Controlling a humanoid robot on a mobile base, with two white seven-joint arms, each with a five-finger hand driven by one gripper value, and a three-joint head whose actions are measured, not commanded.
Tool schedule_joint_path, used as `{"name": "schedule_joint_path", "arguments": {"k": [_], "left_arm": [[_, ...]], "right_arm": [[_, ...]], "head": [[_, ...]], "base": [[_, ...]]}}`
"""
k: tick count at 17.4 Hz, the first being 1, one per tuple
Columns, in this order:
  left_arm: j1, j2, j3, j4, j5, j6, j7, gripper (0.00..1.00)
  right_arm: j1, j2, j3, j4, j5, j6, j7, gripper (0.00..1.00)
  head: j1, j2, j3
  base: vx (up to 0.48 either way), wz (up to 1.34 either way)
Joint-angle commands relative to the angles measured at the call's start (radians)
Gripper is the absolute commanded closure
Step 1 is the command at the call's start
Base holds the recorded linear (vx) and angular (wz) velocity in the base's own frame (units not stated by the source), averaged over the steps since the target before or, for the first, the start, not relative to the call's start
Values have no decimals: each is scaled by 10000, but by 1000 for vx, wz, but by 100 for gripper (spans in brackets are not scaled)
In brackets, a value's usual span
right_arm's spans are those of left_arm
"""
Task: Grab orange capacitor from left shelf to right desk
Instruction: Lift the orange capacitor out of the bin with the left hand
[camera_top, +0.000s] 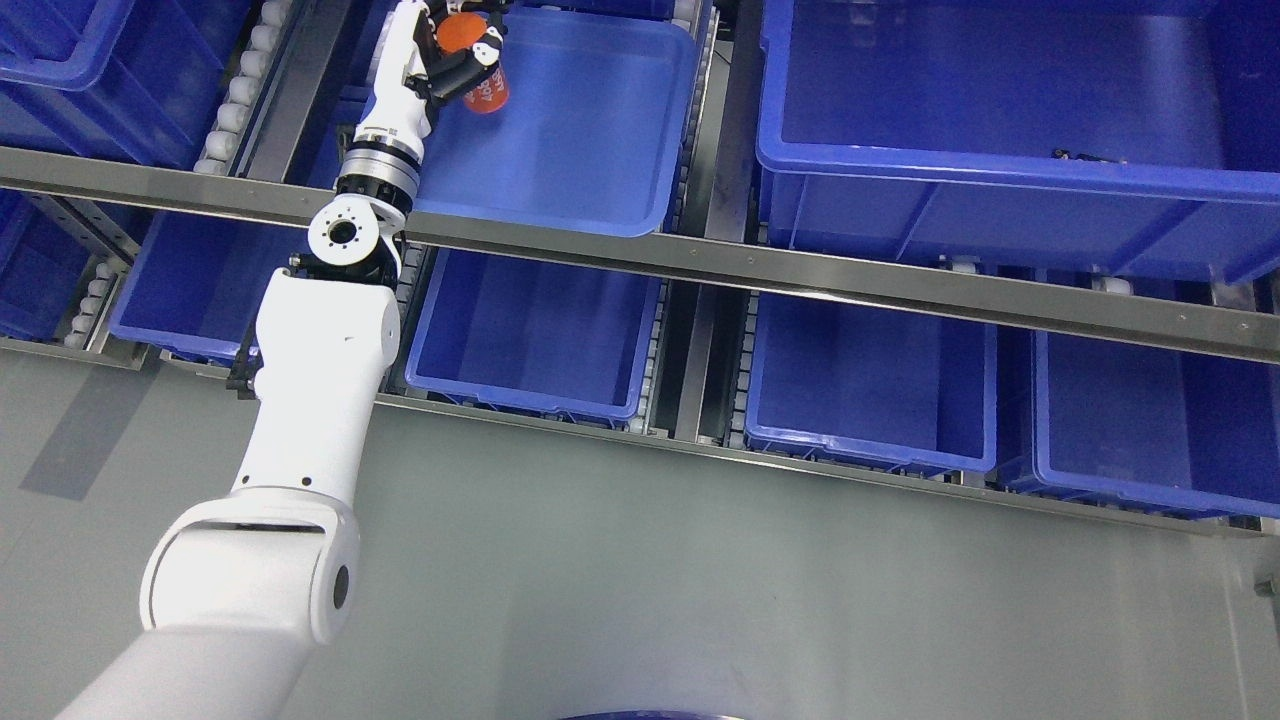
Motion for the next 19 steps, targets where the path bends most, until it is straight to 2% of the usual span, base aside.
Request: {"name": "schedule_joint_path", "arguments": {"k": [1, 7, 11, 15, 19], "left_arm": [[407, 175, -315, -4137, 455, -23, -5, 99], [2767, 175, -854, -7421, 455, -528, -5, 99], [4378, 175, -854, -8988, 455, -1094, -20, 99], [5408, 175, -839, -9160, 439, -2229, -127, 99], [5824, 175, -792, -9160, 439, -2523, -143, 99]], "right_arm": [[230, -175, -107, -175, 61, -7, 2, 0], [230, -175, -107, -175, 61, -7, 2, 0], [230, -175, -107, -175, 61, -7, 2, 0], [215, -175, -107, -175, 61, -7, 2, 0], [230, -175, -107, -175, 61, -7, 2, 0]], "head": [[0, 0, 0], [0, 0, 0], [0, 0, 0], [0, 0, 0], [0, 0, 0]], "base": [[0, 0], [0, 0], [0, 0], [0, 0], [0, 0]]}}
